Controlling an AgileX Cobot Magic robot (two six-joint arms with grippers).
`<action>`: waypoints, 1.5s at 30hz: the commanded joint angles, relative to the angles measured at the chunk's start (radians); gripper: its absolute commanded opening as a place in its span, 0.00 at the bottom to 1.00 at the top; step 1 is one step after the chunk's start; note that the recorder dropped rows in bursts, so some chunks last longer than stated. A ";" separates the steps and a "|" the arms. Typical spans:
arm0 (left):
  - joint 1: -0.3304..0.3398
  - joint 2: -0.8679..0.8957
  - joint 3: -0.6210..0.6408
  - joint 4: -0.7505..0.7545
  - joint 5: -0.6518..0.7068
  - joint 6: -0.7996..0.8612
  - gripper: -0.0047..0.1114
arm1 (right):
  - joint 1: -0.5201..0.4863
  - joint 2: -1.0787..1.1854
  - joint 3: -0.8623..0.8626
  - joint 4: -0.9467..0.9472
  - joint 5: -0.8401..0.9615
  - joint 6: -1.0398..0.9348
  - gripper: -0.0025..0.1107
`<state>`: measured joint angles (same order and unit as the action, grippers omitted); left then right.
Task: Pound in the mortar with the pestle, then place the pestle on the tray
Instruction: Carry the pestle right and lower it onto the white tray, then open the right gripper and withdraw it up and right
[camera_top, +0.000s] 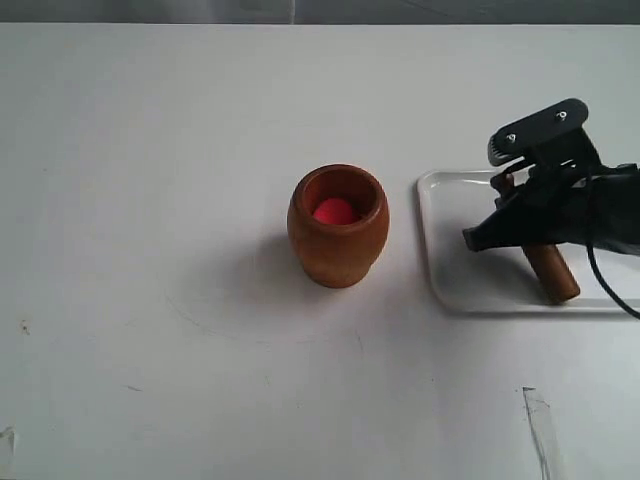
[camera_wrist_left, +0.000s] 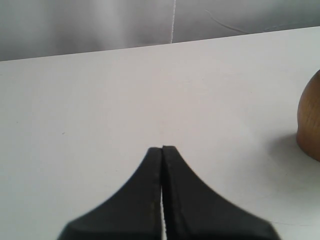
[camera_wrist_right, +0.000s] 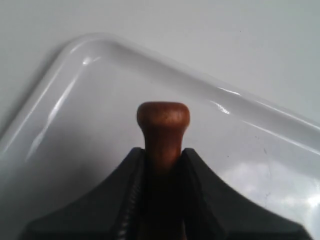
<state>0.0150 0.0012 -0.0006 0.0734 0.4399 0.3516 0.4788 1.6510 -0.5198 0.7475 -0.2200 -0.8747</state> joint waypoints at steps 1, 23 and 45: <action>-0.008 -0.001 0.001 -0.007 -0.003 -0.008 0.04 | -0.005 0.047 -0.001 -0.004 -0.032 -0.007 0.02; -0.008 -0.001 0.001 -0.007 -0.003 -0.008 0.04 | -0.004 -0.100 -0.005 0.071 -0.060 -0.007 0.42; -0.008 -0.001 0.001 -0.007 -0.003 -0.008 0.04 | 0.000 -1.069 -0.005 0.071 0.525 0.040 0.02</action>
<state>0.0150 0.0012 -0.0006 0.0734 0.4399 0.3516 0.4788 0.6736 -0.5216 0.8180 0.1990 -0.8353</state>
